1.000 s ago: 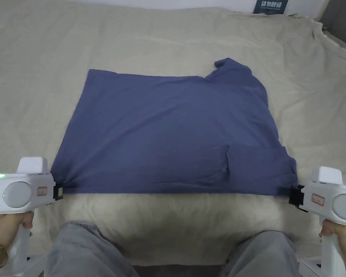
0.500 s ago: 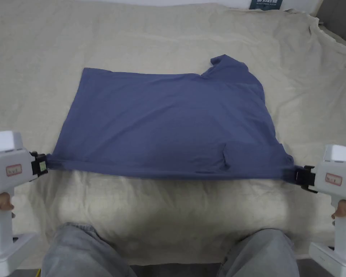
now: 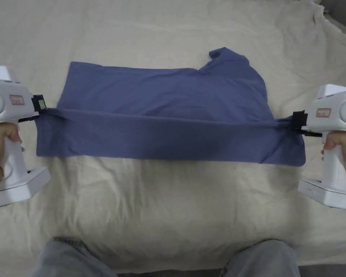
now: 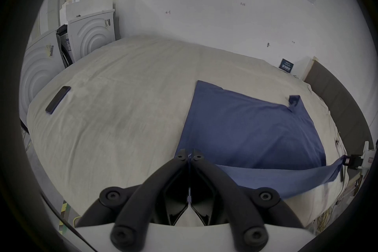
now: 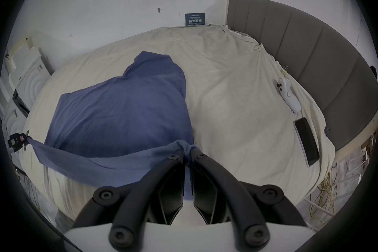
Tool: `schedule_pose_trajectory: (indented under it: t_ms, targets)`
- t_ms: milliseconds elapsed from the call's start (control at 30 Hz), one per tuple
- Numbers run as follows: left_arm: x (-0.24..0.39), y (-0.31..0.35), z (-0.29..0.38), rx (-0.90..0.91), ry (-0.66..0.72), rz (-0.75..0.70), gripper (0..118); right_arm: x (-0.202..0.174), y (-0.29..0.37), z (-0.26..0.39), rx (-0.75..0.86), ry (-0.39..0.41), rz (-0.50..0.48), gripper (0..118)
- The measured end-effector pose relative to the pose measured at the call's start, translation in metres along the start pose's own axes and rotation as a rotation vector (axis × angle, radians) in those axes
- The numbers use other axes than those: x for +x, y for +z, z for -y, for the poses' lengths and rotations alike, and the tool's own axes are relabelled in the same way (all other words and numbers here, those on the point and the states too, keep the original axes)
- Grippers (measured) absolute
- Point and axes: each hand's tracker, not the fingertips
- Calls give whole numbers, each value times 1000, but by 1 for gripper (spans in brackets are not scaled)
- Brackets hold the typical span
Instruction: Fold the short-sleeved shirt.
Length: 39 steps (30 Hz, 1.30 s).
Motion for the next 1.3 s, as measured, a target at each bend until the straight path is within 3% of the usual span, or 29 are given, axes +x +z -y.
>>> schedule_pose_trajectory:
  t_ms: [300,600,667,700,733,767,800,833,900,1000,1300]
  targets:
    - [22,-86,-37,-56,-82,-61,0,-26,-81,-60,-53,6,64,4]
    - [25,-150,-31,-135,-85,-91,0,-41,-142,-69,-117,18,110,4]
    - [27,-154,-27,-144,-94,-92,16,-42,-147,-66,-131,35,114,5]
    - [28,-155,-25,-146,-101,-102,36,-43,-148,-65,-128,39,117,15]
    - [28,-155,-24,-153,-108,-97,61,-43,-148,-64,-134,39,120,38]
    - [27,-155,-24,-164,-109,-116,85,-43,-146,-63,-138,38,116,68]
    - [24,-154,-24,-176,-104,-129,85,-41,-144,-63,-139,28,108,68]
    - [22,-152,-24,-187,-97,-136,93,-39,-140,-63,-139,13,99,79]
    - [18,-136,-28,-151,-77,-105,118,-35,-124,-65,-93,-33,66,111]
    - [17,-106,-42,-96,-67,-80,118,-30,-90,-74,-16,-37,38,111]
    - [29,35,-34,316,-47,32,118,-25,54,-44,339,35,9,111]
